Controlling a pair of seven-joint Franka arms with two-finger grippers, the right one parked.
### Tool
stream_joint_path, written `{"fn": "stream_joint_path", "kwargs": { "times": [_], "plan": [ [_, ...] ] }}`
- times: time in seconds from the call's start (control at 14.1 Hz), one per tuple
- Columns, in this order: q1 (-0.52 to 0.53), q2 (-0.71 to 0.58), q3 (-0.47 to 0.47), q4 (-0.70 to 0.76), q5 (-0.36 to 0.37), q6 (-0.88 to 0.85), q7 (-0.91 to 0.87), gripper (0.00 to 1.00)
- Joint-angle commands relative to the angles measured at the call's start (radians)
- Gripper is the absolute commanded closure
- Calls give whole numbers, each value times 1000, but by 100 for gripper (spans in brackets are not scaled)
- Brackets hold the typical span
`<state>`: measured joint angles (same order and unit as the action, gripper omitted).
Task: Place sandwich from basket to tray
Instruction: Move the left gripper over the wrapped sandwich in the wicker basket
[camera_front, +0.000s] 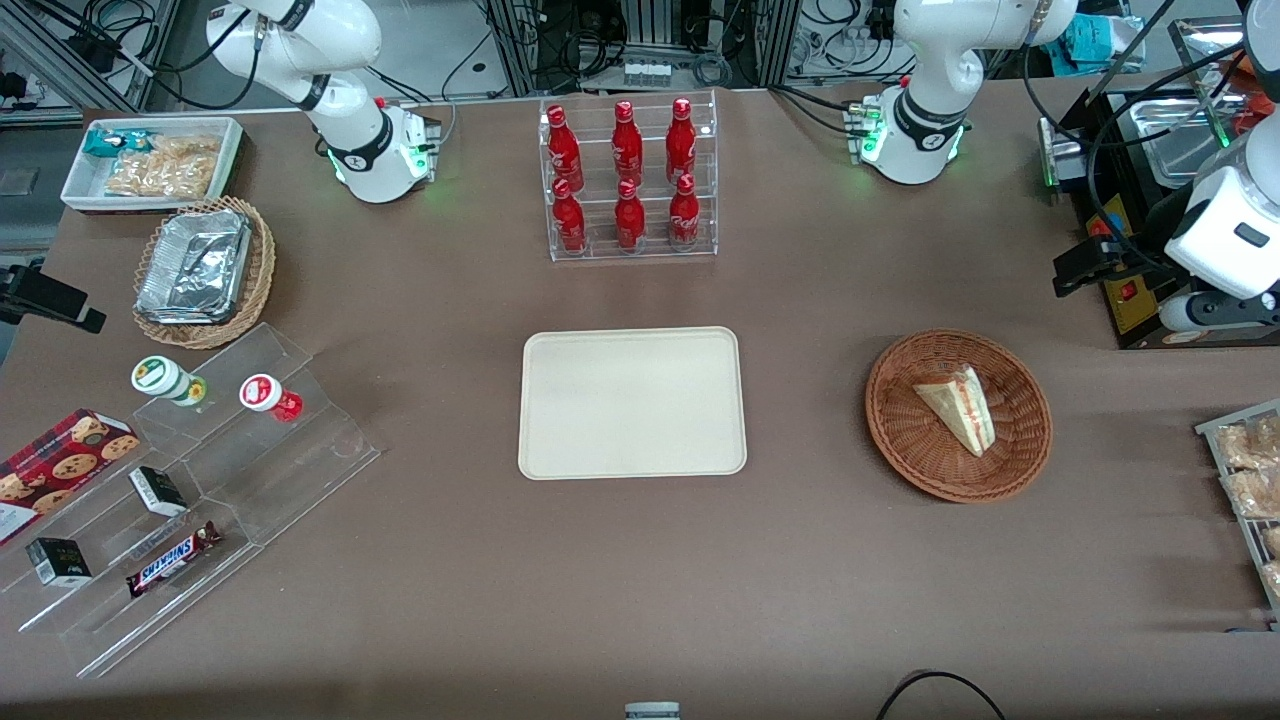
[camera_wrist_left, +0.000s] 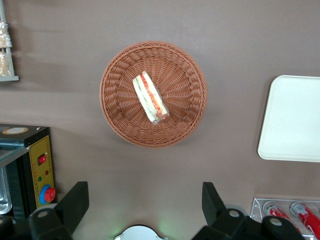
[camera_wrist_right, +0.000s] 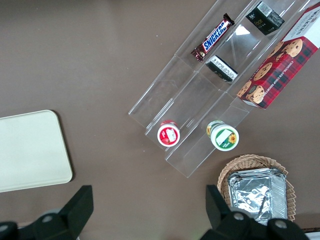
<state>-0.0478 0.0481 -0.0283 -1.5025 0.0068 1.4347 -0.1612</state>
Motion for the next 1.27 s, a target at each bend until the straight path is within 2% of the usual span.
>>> {"fn": "stream_joint_path", "kwargs": {
  "times": [0.0,0.35,0.78,0.99,1.2],
  "plan": [
    [-7,4,-1,16,22,-25,-35,0],
    [-4,67,-1,-83,21,28,-136,0],
    [-4,33,1,-480,22,454,-150,0],
    [-3,30,2,-658,22,721,-309,0],
    [-3,50,1,-735,22,875,-541,0]
  ]
}}
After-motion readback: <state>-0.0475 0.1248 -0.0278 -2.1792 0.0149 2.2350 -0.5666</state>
